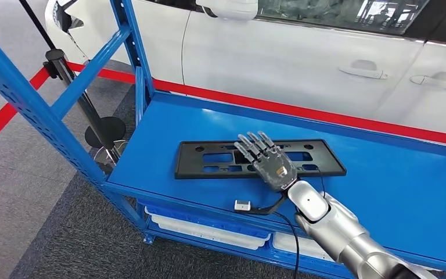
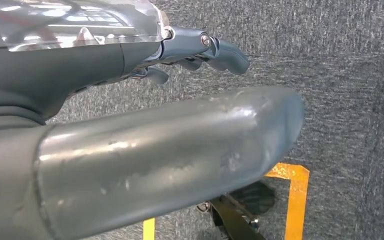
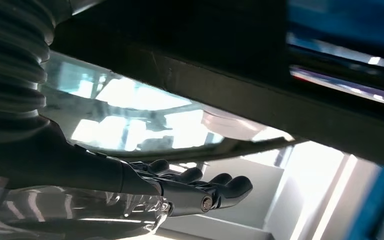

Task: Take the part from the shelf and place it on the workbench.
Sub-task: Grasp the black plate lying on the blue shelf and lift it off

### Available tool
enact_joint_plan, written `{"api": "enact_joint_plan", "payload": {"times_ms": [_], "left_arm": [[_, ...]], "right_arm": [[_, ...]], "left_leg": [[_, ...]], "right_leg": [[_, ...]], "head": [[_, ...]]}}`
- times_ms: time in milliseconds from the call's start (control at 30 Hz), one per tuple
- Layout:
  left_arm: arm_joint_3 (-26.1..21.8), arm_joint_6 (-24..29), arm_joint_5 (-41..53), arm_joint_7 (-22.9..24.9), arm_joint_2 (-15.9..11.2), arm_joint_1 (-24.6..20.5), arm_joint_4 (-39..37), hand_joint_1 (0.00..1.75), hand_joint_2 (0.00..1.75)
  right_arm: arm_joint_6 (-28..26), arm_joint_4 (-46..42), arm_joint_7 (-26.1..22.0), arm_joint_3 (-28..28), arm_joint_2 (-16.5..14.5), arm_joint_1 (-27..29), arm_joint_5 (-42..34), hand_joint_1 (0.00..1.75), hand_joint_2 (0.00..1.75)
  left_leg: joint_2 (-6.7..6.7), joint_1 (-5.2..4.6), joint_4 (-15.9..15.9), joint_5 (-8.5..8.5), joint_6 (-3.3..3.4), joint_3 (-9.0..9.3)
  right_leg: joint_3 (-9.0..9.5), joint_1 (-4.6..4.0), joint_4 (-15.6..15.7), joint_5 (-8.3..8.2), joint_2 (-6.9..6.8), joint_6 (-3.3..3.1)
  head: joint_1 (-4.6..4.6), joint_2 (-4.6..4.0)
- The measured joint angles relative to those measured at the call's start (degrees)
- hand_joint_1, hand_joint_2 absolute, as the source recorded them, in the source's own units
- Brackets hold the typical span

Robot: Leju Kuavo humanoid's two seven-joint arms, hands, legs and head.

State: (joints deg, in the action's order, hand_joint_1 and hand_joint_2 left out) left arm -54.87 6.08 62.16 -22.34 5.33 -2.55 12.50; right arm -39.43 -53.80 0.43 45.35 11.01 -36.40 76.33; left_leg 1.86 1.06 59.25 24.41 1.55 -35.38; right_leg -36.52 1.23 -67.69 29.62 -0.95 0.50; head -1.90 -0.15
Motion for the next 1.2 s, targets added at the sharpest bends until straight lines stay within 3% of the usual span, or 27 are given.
{"api": "enact_joint_plan", "payload": {"times_ms": [67, 133, 233, 300, 367, 400, 433, 467, 533, 600, 700, 767, 867, 900, 933, 967, 1033, 1067, 1133, 1200], "left_arm": [[-0.42, -0.02, 0.21, -0.01, 0.01, -0.07, 0.0, 0.0, 0.0], [-0.72, -0.04, 0.23, -0.02, 0.01, -0.11, 0.0, 0.0, 0.0], [-0.96, -0.04, 0.31, -0.02, -0.07, -0.01, 0.0, 0.0, 0.0], [-1.2, -0.04, 0.42, -0.02, -0.14, -0.06, 0.0, 0.0, 0.0], [-1.51, -0.04, 0.48, -0.04, -0.21, -0.02, 0.0, 0.0, 0.0], [-1.72, -0.04, 0.52, -0.07, -0.26, 0.07, 0.0, 0.0, 0.0], [-1.91, -0.05, 0.57, -0.11, -0.32, 0.15, 0.0, 0.0, 0.0], [-2.06, -0.06, 0.65, -0.18, -0.36, 0.2, 0.0, 0.0, 0.0], [-2.24, -0.07, 0.83, -0.37, -0.44, 0.12, 0.0, 0.0, 0.0], [-2.41, -0.11, 0.98, -0.66, -0.48, 0.04, 0.01, 0.0, 0.0], [-2.58, -0.38, 1.14, -1.04, -0.5, 0.05, 0.02, 0.0, 0.0], [-2.61, -0.59, 1.3, -1.17, -0.5, -0.07, 0.01, 0.0, 0.0], [-2.62, -0.73, 1.48, -1.34, -0.52, -0.2, 0.02, 0.0, 0.0], [-2.63, -0.76, 1.54, -1.42, -0.52, -0.21, 0.02, 0.0, 0.0], [-2.63, -0.78, 1.67, -1.48, -0.52, -0.22, 0.02, 0.0, 0.0], [-2.64, -0.77, 1.81, -1.54, -0.51, -0.23, 0.02, 0.0, 0.0], [-2.64, -0.77, 2.08, -1.63, -0.46, -0.33, 0.02, 0.0, 0.0], [-2.64, -0.77, 2.14, -1.67, -0.42, -0.39, 0.02, 0.0, 0.0], [-2.65, -0.77, 2.18, -1.74, -0.33, -0.47, 0.02, 0.0, 0.0], [-2.67, -0.77, 2.33, -1.79, -0.32, -0.51, 0.02, 0.0, 0.0]], "right_arm": [[0.43, 3.79, 0.39, -1.17, -0.4, -2.17, 0.08, 0.0, 1.75], [0.93, 6.63, 0.67, -1.97, -0.6, -3.56, 0.13, 0.0, 1.75], [2.32, 9.86, 1.38, -2.72, -0.62, -4.23, 0.32, 0.0, 1.75], [3.49, 12.28, 2.19, -3.25, -0.62, -4.77, 0.45, 0.0, 1.75], [4.33, 14.46, 2.84, -3.8, -0.62, -5.35, 0.44, 0.0, 1.75], [4.56, 15.38, 3.02, -4.15, -0.62, -5.57, 0.34, 0.0, 1.75], [4.72, 16.18, 3.11, -4.49, -0.63, -5.78, 0.2, 0.0, 1.75], [4.86, 16.91, 3.14, -4.86, -0.66, -6.01, 0.01, 0.0, 1.75], [5.31, 18.06, 3.03, -5.6, -0.7, -6.47, -0.37, 0.0, 1.75], [5.77, 18.99, 2.8, -6.37, -0.73, -6.88, -0.63, 0.0, 1.75], [6.04, 20.0, 2.49, -7.18, -0.74, -7.21, -0.55, 0.0, 1.75], [6.07, 20.51, 2.35, -7.46, -0.85, -7.25, -0.3, 0.0, 1.75], [6.02, 21.19, 2.06, -7.56, -1.09, -7.01, 0.24, 0.0, 1.75], [5.89, 21.33, 1.91, -7.56, -1.15, -6.87, 0.48, 0.0, 1.75], [5.64, 21.42, 1.72, -7.56, -1.18, -6.75, 0.71, 0.0, 1.75], [5.32, 21.48, 1.52, -7.55, -1.19, -6.67, 0.95, 0.0, 1.75], [4.66, 21.49, 1.13, -7.53, -1.26, -6.62, 1.31, 0.0, 1.75], [4.46, 21.48, 1.02, -7.52, -1.4, -6.65, 1.43, 0.0, 1.75], [4.26, 21.44, 0.84, -7.51, -1.92, -6.66, 1.56, 0.0, 1.75], [4.04, 21.35, 0.51, -7.5, -2.53, -6.6, 1.72, 0.0, 1.75]], "left_leg": [[0.13, -0.13, -0.03, 0.19, -0.41, 0.2], [0.18, -0.16, -0.16, 0.11, -1.01, -0.03], [-0.04, -0.15, 0.49, 0.83, -2.05, -0.21], [-0.48, -0.18, 5.36, 3.83, -2.4, -2.29], [-0.75, -0.26, 12.59, 7.24, -2.56, -5.75], [-0.78, -0.27, 14.91, 7.88, -2.6, -6.87], [-0.8, -0.29, 15.26, 7.45, -2.59, -7.02], [-0.81, -0.29, 13.58, 6.11, -2.52, -6.14], [-0.52, -0.33, 5.95, 2.63, -2.17, -2.18], [-0.22, -0.44, 0.73, 1.05, -1.49, 0.54], [-0.32, -0.55, -0.09, 0.84, -0.39, 0.94], [-0.37, -0.28, -0.44, 0.51, 0.27, 1.09], [-0.36, -0.12, -0.58, 0.39, 0.6, 1.09], [-0.35, -0.12, -0.58, 0.42, 0.62, 1.11], [-0.33, -0.12, -0.58, 0.46, 0.62, 1.17], [-0.3, -0.12, -0.58, 0.5, 0.58, 1.28], [-0.24, -0.12, -0.59, 0.6, 0.44, 1.58], [-0.27, -0.19, -0.59, 0.67, 0.24, 1.65], [-0.38, -0.17, -0.68, 0.69, -0.38, 1.66], [-0.49, -0.1, -0.96, 0.63, -1.18, 1.84]], "right_leg": [[2.48, -0.52, 6.49, -3.07, -0.49, -0.79], [3.35, -1.01, 8.82, -2.8, -0.78, -1.23], [4.08, -0.7, 10.34, -2.88, -0.92, -1.52], [4.53, -0.56, 10.92, -3.05, -1.2, -1.82], [4.63, -0.83, 10.9, -2.92, -1.28, -2.12], [4.69, -0.95, 10.83, -2.83, -1.31, -2.23], [4.76, -1.05, 10.75, -2.74, -1.28, -2.28], [4.88, -1.1, 10.64, -2.62, -1.21, -2.26], [5.13, -1.2, 10.21, -2.2, -1.06, -1.95], [5.27, -1.36, 9.76, -1.75, -0.85, -1.48], [5.31, -1.39, 9.66, -1.54, -0.72, -0.83], [4.5, -1.2, 7.74, -0.12, -0.41, -0.28], [-0.1, -0.56, -2.04, 4.68, 0.15, 0.47], [-1.5, -0.37, -4.81, 5.41, 0.2, 0.63], [-2.03, -0.22, -5.7, 5.03, 0.21, 0.71], [-1.51, -0.12, -4.39, 3.61, 0.2, 0.66], [1.88, -0.19, 2.93, -0.41, -0.04, 0.08], [3.6, -0.42, 6.53, -1.66, -0.34, -0.31], [5.21, -0.95, 9.99, -2.22, -0.75, -0.88], [5.47, -1.05, 10.51, -2.35, -0.59, -1.2]], "head": [[0.0, 0.0], [0.0, 0.0], [-0.01, 0.0], [-0.01, 0.0], [0.0, 0.0], [-0.01, 0.0], [-0.01, 0.0], [-0.01, 0.0], [-0.01, 0.0], [0.0, 0.0], [-0.01, 0.0], [-0.01, 0.0], [0.01, 0.0], [0.01, 0.0], [0.01, 0.0], [0.01, 0.0], [0.01, 0.0], [0.0, 0.0], [0.0, 0.0], [-0.01, 0.0]]}}
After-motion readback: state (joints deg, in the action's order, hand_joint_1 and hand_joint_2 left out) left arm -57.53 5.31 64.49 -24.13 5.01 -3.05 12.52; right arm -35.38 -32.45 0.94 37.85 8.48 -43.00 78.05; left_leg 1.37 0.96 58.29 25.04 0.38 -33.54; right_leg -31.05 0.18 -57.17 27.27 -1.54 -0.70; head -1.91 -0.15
